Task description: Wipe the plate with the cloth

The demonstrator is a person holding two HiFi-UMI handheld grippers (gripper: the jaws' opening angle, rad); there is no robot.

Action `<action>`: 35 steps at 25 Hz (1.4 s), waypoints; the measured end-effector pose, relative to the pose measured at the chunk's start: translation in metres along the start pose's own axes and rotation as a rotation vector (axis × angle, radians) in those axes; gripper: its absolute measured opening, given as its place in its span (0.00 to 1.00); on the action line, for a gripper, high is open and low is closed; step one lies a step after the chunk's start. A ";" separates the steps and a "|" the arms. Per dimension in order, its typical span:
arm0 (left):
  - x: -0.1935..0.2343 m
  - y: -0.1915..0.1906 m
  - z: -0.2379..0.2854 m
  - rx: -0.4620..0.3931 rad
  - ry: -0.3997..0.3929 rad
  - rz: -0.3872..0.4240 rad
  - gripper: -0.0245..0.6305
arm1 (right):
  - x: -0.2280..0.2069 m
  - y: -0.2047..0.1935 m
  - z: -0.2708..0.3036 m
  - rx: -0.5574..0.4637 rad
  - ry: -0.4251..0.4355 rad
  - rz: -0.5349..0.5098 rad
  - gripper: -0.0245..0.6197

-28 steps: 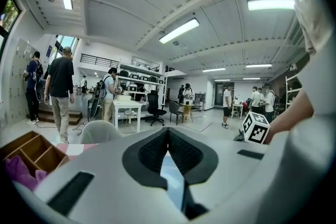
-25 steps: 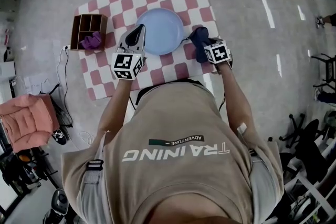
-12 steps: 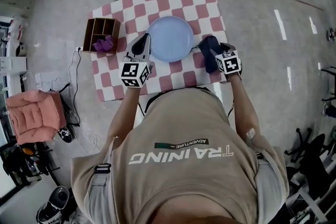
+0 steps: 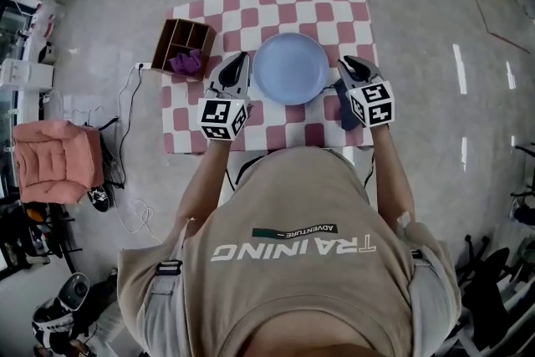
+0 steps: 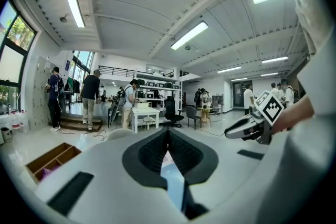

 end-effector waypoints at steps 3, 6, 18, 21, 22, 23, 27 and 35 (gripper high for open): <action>0.002 0.023 -0.006 -0.047 0.025 0.046 0.06 | 0.011 0.045 0.002 -0.099 0.016 -0.047 0.10; 0.007 0.047 -0.012 -0.094 0.048 0.070 0.06 | 0.024 0.091 0.001 -0.190 0.048 -0.071 0.08; 0.018 0.067 -0.014 -0.142 0.061 0.053 0.06 | 0.058 0.164 -0.009 -0.307 0.093 -0.147 0.07; 0.016 0.066 -0.013 -0.137 0.054 0.056 0.06 | 0.057 0.160 -0.011 -0.308 0.082 -0.140 0.07; 0.015 0.066 -0.012 -0.137 0.052 0.058 0.06 | 0.056 0.159 -0.011 -0.307 0.078 -0.138 0.07; 0.014 0.065 -0.011 -0.134 0.049 0.061 0.06 | 0.054 0.158 -0.012 -0.307 0.074 -0.135 0.07; 0.010 0.063 -0.010 -0.124 0.041 0.065 0.06 | 0.049 0.154 -0.015 -0.303 0.068 -0.124 0.07; 0.009 0.055 -0.009 -0.095 0.030 0.058 0.06 | 0.047 0.151 -0.018 -0.290 0.051 -0.134 0.07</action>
Point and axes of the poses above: the fingertips, and each gripper's own axes: z forward along the fingers, x to its left, y out of its top, the point moved 4 cm from there along -z, backward along the fingers, and after that the axes turned 2 degrees about x, right-handed, at the moved point
